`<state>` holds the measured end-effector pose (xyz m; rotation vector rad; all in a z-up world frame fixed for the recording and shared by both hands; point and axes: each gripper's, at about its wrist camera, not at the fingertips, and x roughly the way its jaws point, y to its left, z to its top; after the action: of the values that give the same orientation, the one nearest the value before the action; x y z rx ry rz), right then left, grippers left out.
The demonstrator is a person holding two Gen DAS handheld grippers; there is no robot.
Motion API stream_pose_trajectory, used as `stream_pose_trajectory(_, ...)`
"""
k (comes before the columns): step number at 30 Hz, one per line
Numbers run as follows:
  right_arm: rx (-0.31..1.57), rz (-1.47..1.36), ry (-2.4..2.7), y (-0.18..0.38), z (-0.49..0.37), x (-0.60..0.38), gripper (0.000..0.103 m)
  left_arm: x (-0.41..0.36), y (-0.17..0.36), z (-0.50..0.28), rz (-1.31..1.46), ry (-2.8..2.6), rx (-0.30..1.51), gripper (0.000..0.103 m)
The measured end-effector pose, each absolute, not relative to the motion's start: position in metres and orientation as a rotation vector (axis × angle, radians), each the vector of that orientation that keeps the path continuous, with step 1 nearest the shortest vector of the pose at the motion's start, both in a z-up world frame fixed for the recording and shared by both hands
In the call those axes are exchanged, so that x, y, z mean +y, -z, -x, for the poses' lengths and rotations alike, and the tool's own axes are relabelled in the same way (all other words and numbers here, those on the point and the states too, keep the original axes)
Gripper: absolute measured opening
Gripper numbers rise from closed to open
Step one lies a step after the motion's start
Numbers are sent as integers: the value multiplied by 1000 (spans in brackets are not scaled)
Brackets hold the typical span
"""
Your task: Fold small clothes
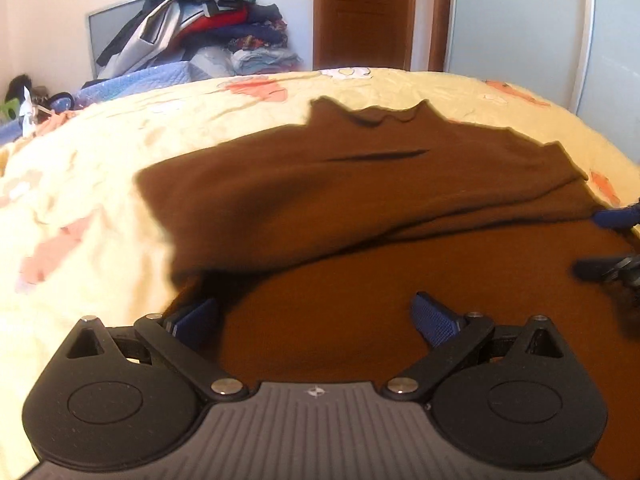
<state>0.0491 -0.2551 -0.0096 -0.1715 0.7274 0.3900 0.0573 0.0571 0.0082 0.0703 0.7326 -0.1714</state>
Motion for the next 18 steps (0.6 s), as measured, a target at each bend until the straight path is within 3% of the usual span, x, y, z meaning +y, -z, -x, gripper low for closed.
stream_pose_trajectory(6, 811, 150, -450, -9, -45, -284, 99, 93, -35, -45, 1, 242, 725, 103)
stream_pose_trajectory(11, 700, -71, -324, -36, -102, -318, 103, 135, -56, -82, 367, 237, 633, 103)
stream_pose_trajectory(15, 800, -165, -230, -18, -167, -327, 85, 140, -29, -149, 401, 58, 747, 103)
stream_pose_trajectory(17, 798, -160, -220, -11, -180, -322, 85, 135, -19, -167, 358, 6, 760, 97)
stream_pose_trajectory(18, 808, -152, -216, -10, -184, -318, 79, 129, -18, -172, 319, 16, 772, 85)
